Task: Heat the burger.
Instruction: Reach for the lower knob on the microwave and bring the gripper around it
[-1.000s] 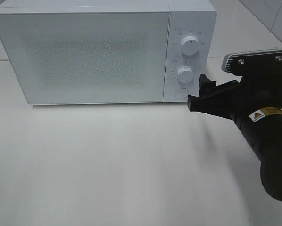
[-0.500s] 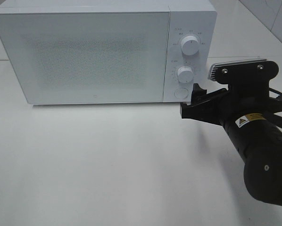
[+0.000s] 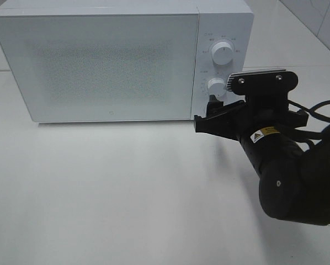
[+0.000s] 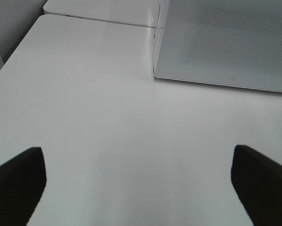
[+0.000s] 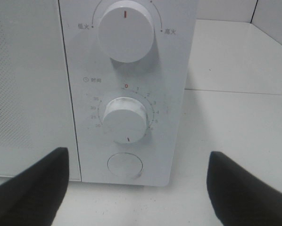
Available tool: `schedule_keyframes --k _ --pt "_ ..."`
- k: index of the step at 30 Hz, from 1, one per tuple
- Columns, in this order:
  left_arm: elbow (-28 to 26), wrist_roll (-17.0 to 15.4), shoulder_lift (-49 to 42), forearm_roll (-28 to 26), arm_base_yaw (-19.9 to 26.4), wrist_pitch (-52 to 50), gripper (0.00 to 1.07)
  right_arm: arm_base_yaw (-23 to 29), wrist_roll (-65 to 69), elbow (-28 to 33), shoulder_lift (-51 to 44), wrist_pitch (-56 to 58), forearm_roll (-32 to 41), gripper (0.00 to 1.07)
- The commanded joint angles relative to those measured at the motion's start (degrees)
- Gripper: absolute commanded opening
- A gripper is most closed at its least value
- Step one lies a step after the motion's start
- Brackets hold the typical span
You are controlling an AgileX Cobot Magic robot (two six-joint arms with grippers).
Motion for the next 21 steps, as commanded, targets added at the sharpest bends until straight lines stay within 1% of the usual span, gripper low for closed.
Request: schedule_keyframes --k 1,9,11,13,16,19,21 --pt "0.17 -0.46 -1.15 -0.11 0.11 -0.06 1.0 -0.92 0.57 -1.38 0.74 -6.02 -1.43 0.76" --pt "0.17 -0.46 -1.09 0.11 0.11 -0.06 1.0 -4.01 2.18 -5.16 2.81 -6.19 -1.78 0.76" --pt "0.17 -0.46 -1.09 0.11 0.11 -0.06 1.0 -4.01 2.06 -5.5 3.21 -6.42 -1.78 0.76" --pt "0.17 -0.46 -1.09 0.11 0.11 -0.06 1.0 -4.01 2.06 -7.62 5.39 -6.36 -1.89 0.76" --pt "0.17 -0.46 -1.09 0.11 0.11 -0.06 1.0 -4.01 2.06 -9.11 7.16 -6.3 -2.12 0.76" --pt "0.17 -0.46 -1.09 0.11 0.11 -0.06 1.0 -4.01 2.06 -9.57 7.79 -6.3 -2.23 0.76" --pt "0.17 -0.46 -1.09 0.11 0.11 -0.06 1.0 -4.01 2.06 -11.46 9.51 -6.3 -3.27 0.76"
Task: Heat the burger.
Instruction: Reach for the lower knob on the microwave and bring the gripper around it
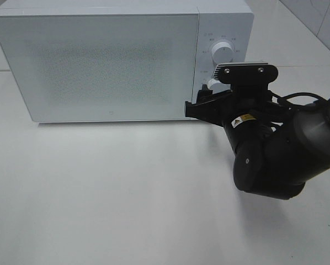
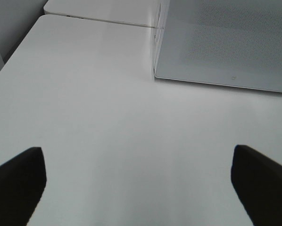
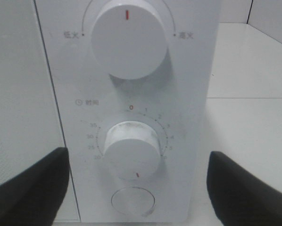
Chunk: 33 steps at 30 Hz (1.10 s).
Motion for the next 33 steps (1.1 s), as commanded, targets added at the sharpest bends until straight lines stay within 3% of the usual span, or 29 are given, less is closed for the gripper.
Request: schedule_keyframes --k 1,16,33 --pt "0.17 -0.46 -1.09 0.06 0.11 -0.06 1.0 -0.23 0.11 -1.38 0.92 -6.13 -1.2 0.76" --pt "0.17 -0.46 -1.09 0.23 0.11 -0.06 1.0 -4.18 -0.11 -7.28 4.13 -3.5 -7.33 0.76" --pt "0.17 -0.46 -1.09 0.23 0.11 0.0 1.0 -4.76 -0.11 -7.79 6.42 -3.09 -7.22 0.74"
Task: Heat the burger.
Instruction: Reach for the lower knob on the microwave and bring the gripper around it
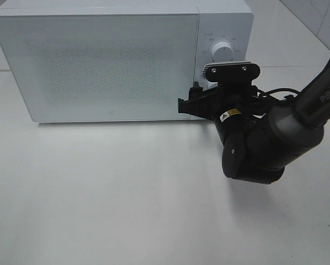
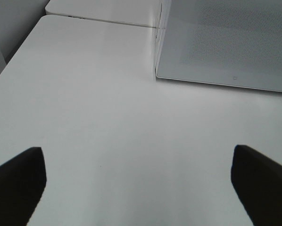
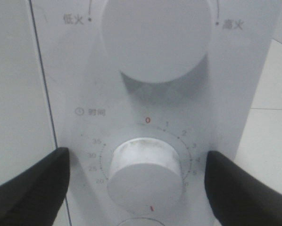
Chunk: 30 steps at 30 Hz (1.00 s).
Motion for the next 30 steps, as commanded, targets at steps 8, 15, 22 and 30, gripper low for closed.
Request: schedule_keyframes --k 8,15,22,30 --pt "0.17 -0.46 -1.09 -0.11 0.11 0.0 1.0 -0.74 0.06 -1.15 -0.11 -2.86 -1.55 0.57" --pt "0.17 -0.46 -1.09 -0.11 0.11 0.0 1.0 -0.74 0.52 -1.15 0.0 -2.06 -2.98 0.08" --pt "0.17 -0.46 -1.09 -0.11 0.11 0.0 1.0 -0.74 0.52 -1.15 0.0 -3.32 -2.81 0.0" --pt "0.17 -0.46 -1.09 -0.11 0.11 0.0 1.0 -0.74 0.57 -1.15 0.0 -6.3 -2.81 0.0"
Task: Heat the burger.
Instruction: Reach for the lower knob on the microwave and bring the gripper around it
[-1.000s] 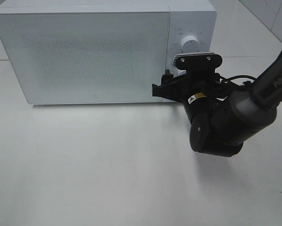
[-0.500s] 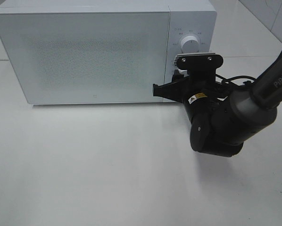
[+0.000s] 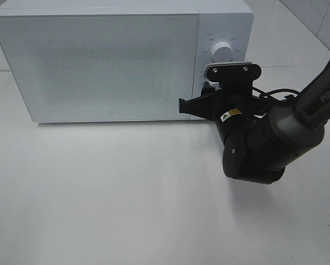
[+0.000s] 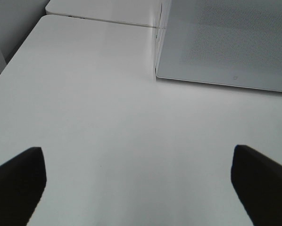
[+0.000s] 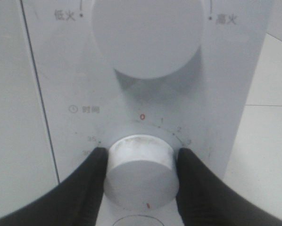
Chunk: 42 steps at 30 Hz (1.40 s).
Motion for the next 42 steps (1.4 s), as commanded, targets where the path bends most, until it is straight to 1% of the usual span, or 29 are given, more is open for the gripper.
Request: schedule_keyframes --k 1,7,13,14,15,16,18,20,22,23,26,28,30,31,32,33,34,36,39,41,42 --pt "0.17 -0.46 -1.09 -0.17 0.11 0.0 1.0 -0.57 0.17 -1.09 0.0 -7.45 -3.09 0.0" --pt "0.17 -0.46 -1.09 -0.17 0.11 0.0 1.0 -0.57 2.58 -1.09 0.0 -10.03 -3.09 0.0" --pt "0.17 -0.46 -1.09 -0.17 0.11 0.0 1.0 -0.57 10.6 -1.09 0.0 -11.63 -3.15 0.0" --pt "0.17 -0.46 -1.09 -0.17 0.11 0.0 1.0 -0.57 15.47 -1.09 0.0 -11.63 -3.15 0.0" --pt "0.17 -0.46 -1.09 -0.17 0.11 0.0 1.0 -0.57 15.47 -1.09 0.0 -11.63 -3.15 0.0" --pt "0.17 -0.46 -1.09 -0.17 0.11 0.0 1.0 -0.57 20.51 -1.09 0.0 -11.12 -3.15 0.0" --pt "0.17 -0.46 -1.09 -0.17 0.11 0.0 1.0 -0.57 22.57 -1.09 0.0 -10.77 -3.15 0.0" --pt "0.17 -0.46 -1.09 -0.17 0.11 0.0 1.0 -0.57 30.42 -1.09 0.0 -9.34 -3.15 0.0" --pt "0.17 -0.46 -1.09 -0.17 0.11 0.0 1.0 -0.57 32.49 -1.09 0.0 -9.28 -3.15 0.0" --pt "0.17 -0.46 -1.09 -0.17 0.11 0.0 1.0 -0.57 36.67 -1.09 0.0 -9.28 -3.32 0.0" --pt "0.17 -0.46 -1.09 -0.17 0.11 0.0 1.0 -0.57 38.56 -1.09 0.0 -9.28 -3.38 0.0" --pt "0.17 -0.46 -1.09 -0.17 0.11 0.0 1.0 -0.57 47.38 -1.09 0.0 -9.4 -5.33 0.0" --pt "0.17 -0.46 -1.09 -0.17 0.11 0.0 1.0 -0.57 49.33 -1.09 0.0 -9.57 -5.79 0.0" --pt "0.17 -0.46 -1.09 -0.17 0.11 0.0 1.0 -0.57 54.37 -1.09 0.0 -9.57 -6.3 0.0" --pt "0.17 -0.46 -1.09 -0.17 0.11 0.0 1.0 -0.57 54.37 -1.09 0.0 -9.57 -6.3 0.0" --pt "0.17 -0.46 -1.09 -0.17 0.11 0.0 1.0 -0.57 59.24 -1.09 0.0 -9.57 -6.47 0.0" --pt "0.17 -0.46 -1.09 -0.17 0.11 0.0 1.0 -0.57 59.24 -1.09 0.0 -9.57 -6.47 0.0" --pt "0.17 -0.46 -1.09 -0.17 0.11 0.0 1.0 -0.57 64.11 -1.09 0.0 -9.8 -7.85 0.0" --pt "0.17 -0.46 -1.09 -0.17 0.11 0.0 1.0 -0.57 65.55 -1.09 0.0 -10.14 -8.08 0.0" --pt "0.17 -0.46 -1.09 -0.17 0.11 0.0 1.0 -0.57 71.68 -1.09 0.0 -11.46 -9.28 0.0" --pt "0.17 -0.46 -1.09 -0.17 0.11 0.0 1.0 -0.57 71.68 -1.09 0.0 -11.46 -9.28 0.0"
